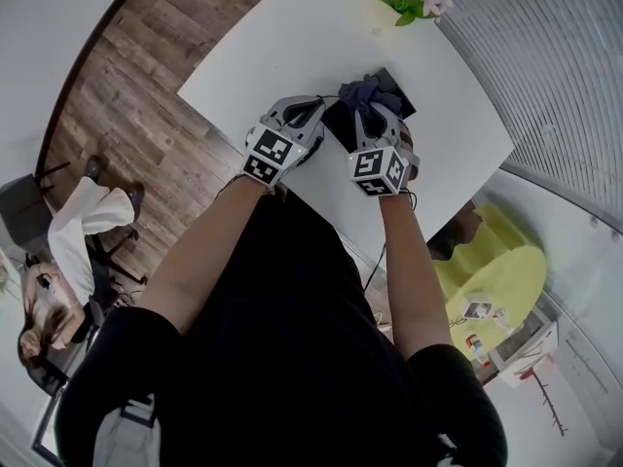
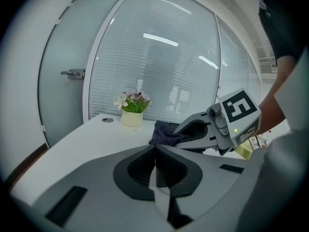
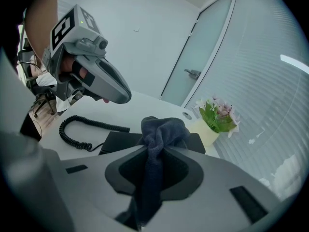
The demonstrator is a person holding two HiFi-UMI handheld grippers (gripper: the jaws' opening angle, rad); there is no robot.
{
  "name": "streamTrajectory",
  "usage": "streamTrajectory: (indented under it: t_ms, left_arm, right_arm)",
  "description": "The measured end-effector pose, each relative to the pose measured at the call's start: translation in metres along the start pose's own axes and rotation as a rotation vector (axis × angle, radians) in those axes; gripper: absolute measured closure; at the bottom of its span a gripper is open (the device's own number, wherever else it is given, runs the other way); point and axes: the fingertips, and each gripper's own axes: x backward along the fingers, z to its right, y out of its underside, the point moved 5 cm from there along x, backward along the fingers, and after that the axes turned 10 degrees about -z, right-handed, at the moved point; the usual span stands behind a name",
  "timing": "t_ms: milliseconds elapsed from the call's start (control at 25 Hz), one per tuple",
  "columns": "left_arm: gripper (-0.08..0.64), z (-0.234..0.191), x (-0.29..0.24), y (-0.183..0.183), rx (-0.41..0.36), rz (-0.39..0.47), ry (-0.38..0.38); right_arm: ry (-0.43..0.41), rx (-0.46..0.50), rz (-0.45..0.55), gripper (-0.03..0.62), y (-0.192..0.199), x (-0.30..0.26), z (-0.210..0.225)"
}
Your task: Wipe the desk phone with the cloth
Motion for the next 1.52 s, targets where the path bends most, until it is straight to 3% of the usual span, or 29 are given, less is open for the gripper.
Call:
streamTrajectory:
  t_ms: [400, 680, 920, 1240, 1320, 1520]
  left_arm:
    - [0.549, 0.003, 0.003, 0.031, 0.006, -0.062, 0.006]
    - [0.549, 0.000, 0.007, 0.044, 0.048, -0.063, 0.004]
    - [0.549, 0.002, 0.006, 0.049, 0.038, -0.071, 0.006]
    - [0.549, 0.005, 0.012, 0.052, 0.033, -0.069, 0.020]
    - [0.549, 0.009, 0.016, 0.051, 0.025, -0.068, 0.033]
    - [0.549, 0.022, 0.038, 0.032, -0.031, -0.028, 0.075]
  right_arm:
    - [-0.050, 0.026, -0.009, 0.509, 0.000, -0.002, -0.040]
    - [-0.054, 0.017, -0.008, 0.508, -0.001, -0.002, -0.050]
    - [-0.070, 0.013, -0.016, 0.508, -0.001, -0.002, -0.062]
    - [-0.168, 0.004, -0.036, 0.508, -0.001, -0.004, -0.094]
    - [-0.197, -0.037, -0.021, 0.508, 0.001, 0.000, -0.099]
    - [-0.195, -0.244, 0.103, 0.508, -0.009, 0.031, -0.084]
